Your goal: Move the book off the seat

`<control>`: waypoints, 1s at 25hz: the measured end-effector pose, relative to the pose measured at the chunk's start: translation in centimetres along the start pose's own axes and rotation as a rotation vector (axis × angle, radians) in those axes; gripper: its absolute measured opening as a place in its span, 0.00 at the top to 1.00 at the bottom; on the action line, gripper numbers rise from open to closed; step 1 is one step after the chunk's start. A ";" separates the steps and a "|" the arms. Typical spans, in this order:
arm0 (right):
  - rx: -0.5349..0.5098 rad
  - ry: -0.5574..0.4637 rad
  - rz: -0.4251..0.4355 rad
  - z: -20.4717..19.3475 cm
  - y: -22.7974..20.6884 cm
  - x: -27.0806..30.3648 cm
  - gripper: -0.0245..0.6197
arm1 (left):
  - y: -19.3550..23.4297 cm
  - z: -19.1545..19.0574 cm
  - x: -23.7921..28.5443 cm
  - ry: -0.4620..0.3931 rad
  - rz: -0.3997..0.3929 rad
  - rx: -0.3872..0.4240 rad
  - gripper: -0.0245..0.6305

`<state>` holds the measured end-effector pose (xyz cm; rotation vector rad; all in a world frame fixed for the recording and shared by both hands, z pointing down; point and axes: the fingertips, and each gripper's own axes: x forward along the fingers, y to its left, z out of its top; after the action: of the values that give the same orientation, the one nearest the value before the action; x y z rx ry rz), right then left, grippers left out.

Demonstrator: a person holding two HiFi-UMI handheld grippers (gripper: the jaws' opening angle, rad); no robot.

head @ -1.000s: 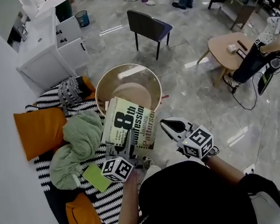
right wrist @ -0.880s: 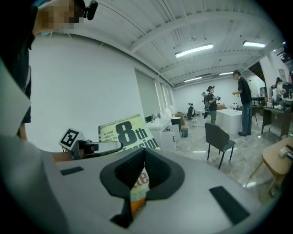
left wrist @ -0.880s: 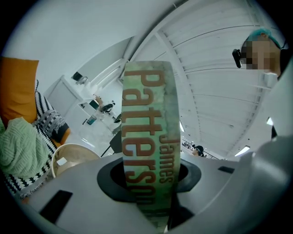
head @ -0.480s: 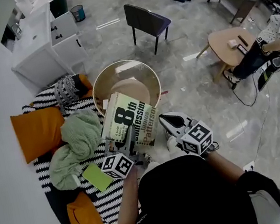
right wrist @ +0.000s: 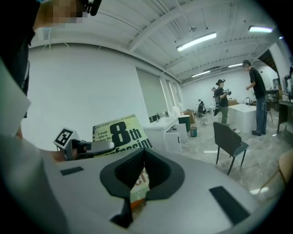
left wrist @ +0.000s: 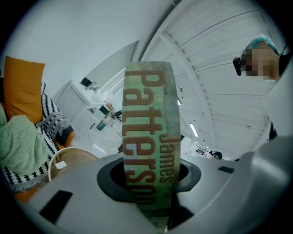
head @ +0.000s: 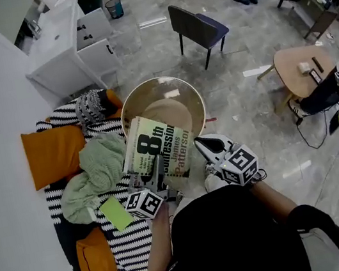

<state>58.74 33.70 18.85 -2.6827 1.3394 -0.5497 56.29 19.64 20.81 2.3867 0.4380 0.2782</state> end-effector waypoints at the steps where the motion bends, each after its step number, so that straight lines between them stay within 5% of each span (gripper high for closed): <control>1: -0.003 -0.001 0.025 0.3 -0.7 0.1 0.94 | -0.3 0.0 0.5 -0.013 0.016 0.005 0.71; 13: -0.044 0.042 0.292 1.0 -5.9 2.5 0.94 | -0.5 -2.4 3.0 -0.165 0.228 0.003 0.71; 25: 0.051 0.127 0.184 -3.5 -12.2 2.1 0.94 | 2.0 -8.3 7.1 -0.030 0.237 -0.065 0.71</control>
<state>67.87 39.74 25.62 -2.4870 1.5623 -0.7325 60.73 25.87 28.93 2.3764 0.1296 0.3573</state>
